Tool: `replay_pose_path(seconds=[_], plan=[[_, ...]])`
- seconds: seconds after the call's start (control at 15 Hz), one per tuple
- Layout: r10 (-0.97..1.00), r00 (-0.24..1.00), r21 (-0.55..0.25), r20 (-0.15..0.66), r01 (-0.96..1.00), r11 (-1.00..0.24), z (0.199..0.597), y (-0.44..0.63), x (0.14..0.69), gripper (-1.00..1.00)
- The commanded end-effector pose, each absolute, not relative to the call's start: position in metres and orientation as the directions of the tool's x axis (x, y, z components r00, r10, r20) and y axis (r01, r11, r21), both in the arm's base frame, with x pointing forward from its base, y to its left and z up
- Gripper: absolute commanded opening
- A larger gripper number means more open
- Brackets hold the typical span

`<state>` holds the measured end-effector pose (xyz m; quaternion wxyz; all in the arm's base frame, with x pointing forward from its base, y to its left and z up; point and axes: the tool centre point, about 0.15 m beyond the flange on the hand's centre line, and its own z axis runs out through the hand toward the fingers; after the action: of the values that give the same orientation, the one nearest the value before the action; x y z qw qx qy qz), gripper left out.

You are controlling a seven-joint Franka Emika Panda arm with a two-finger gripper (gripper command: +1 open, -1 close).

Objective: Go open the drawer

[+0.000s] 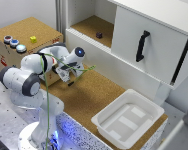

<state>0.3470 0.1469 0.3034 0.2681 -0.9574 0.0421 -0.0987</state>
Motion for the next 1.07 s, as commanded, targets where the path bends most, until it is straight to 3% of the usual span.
replay_pose_path(seconds=[0.0,0.27,0.53,1.0], plan=[[-0.107,0.979,-0.494,0.176,-0.006,-0.869,0.314,0.119,0.366,1.0],[-0.11,0.977,-0.492,0.185,-0.005,-0.871,0.322,0.118,0.368,1.0],[-0.098,0.967,-0.437,0.234,0.015,-0.9,0.343,0.119,0.372,1.0],[-0.069,0.898,-0.317,0.435,0.082,-0.945,0.432,0.114,0.37,1.0]])
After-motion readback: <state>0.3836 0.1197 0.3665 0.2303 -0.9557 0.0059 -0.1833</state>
